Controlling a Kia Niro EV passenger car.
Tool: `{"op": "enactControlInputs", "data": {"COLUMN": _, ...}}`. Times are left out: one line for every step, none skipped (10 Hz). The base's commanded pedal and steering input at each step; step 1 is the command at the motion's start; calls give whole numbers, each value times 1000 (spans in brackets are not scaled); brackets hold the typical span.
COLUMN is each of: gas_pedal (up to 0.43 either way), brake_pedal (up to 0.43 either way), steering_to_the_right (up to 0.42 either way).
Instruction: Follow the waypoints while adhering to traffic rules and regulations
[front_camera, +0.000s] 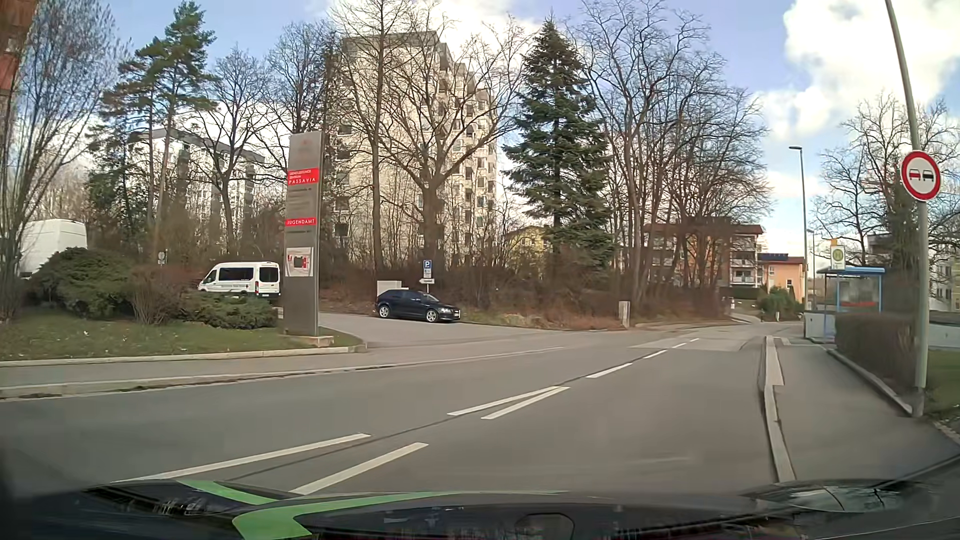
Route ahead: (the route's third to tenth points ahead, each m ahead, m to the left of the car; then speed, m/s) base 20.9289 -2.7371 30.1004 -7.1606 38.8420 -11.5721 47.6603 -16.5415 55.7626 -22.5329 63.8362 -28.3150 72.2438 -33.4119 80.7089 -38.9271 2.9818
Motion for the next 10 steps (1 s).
{"op": "enactControlInputs", "data": {"gas_pedal": 240, "brake_pedal": 0, "steering_to_the_right": 56}}
{"op": "enactControlInputs", "data": {"gas_pedal": 260, "brake_pedal": 0, "steering_to_the_right": 107}}
{"op": "enactControlInputs", "data": {"gas_pedal": 287, "brake_pedal": 0, "steering_to_the_right": 148}}
{"op": "enactControlInputs", "data": {"gas_pedal": 339, "brake_pedal": 0, "steering_to_the_right": 179}}
{"op": "enactControlInputs", "data": {"gas_pedal": 339, "brake_pedal": 0, "steering_to_the_right": 203}}
{"op": "enactControlInputs", "data": {"gas_pedal": 339, "brake_pedal": 0, "steering_to_the_right": 215}}
{"op": "enactControlInputs", "data": {"gas_pedal": 339, "brake_pedal": 0, "steering_to_the_right": 217}}
{"op": "enactControlInputs", "data": {"gas_pedal": 339, "brake_pedal": 0, "steering_to_the_right": 217}}
{"op": "enactControlInputs", "data": {"gas_pedal": 339, "brake_pedal": 0, "steering_to_the_right": 216}}
{"op": "enactControlInputs", "data": {"gas_pedal": 339, "brake_pedal": 0, "steering_to_the_right": 216}}
